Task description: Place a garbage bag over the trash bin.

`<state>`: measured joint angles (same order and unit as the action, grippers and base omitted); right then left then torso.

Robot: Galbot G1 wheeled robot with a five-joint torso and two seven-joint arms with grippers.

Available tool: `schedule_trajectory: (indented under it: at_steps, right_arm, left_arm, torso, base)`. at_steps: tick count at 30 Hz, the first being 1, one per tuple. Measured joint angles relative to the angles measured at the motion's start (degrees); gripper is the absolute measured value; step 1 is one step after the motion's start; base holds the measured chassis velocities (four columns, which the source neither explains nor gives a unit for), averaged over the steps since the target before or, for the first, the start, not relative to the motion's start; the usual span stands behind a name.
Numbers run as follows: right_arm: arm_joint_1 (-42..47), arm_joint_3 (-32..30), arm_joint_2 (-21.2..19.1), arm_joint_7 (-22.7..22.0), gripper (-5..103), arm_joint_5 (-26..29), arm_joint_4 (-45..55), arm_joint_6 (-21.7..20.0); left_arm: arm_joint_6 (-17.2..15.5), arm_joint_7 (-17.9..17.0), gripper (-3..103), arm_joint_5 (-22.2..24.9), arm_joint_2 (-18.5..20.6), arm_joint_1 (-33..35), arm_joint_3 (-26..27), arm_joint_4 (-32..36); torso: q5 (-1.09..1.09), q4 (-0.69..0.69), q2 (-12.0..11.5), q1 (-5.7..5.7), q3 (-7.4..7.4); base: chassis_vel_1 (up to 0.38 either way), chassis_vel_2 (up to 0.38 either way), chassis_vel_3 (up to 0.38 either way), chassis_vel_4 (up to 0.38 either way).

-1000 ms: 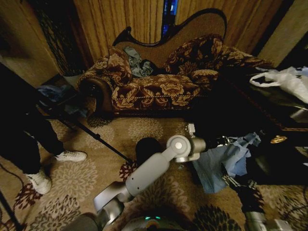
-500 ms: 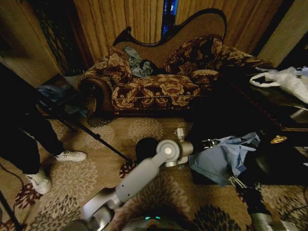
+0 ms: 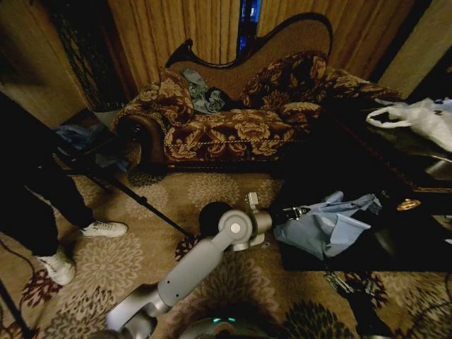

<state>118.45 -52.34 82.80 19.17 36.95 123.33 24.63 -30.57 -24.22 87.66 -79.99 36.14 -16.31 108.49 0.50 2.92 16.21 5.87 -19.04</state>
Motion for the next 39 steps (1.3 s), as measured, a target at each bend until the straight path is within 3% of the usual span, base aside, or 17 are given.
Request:
schedule_trajectory:
  at_steps: [9, 17, 28, 39]
  right_arm:
    - [-0.6, -3.5, -1.3, 1.9, 100, 3.4, -3.1, 1.1]
    - [-5.4, -5.6, -2.7, 1.9, 100, 4.3, -6.1, -1.3]
    - [-7.1, -5.3, -2.5, 3.1, 100, 3.5, -8.4, -1.3]
    - [-6.9, -4.9, -2.3, 3.5, 100, 3.3, -7.4, -0.6]
  left_arm:
    - [-0.2, 0.1, 0, -1.9, 3.1, 5.3, 2.2, 3.5]
    - [-0.8, 0.3, 0, -3.0, 6.5, 11.1, 5.6, 7.5]
    - [-2.0, 4.3, 0, -4.8, 13.0, 20.1, 15.8, 13.9]
    - [-1.8, 7.1, 0, -10.1, 17.0, 26.4, 20.4, 16.5]
  torso:
    - [-0.02, 0.0, 0.0, 0.0, 0.0]
    - [-0.01, -0.01, 0.0, 0.0, 0.0]
    - [0.0, -0.01, 0.0, 0.0, 0.0]
    - [0.0, -0.01, 0.0, 0.0, 0.0]
  base:
    - [0.0, 0.0, 0.0, 0.0]
    - [0.0, 0.0, 0.0, 0.0]
    - [0.0, 0.0, 0.0, 0.0]
    - [0.0, 0.0, 0.0, 0.0]
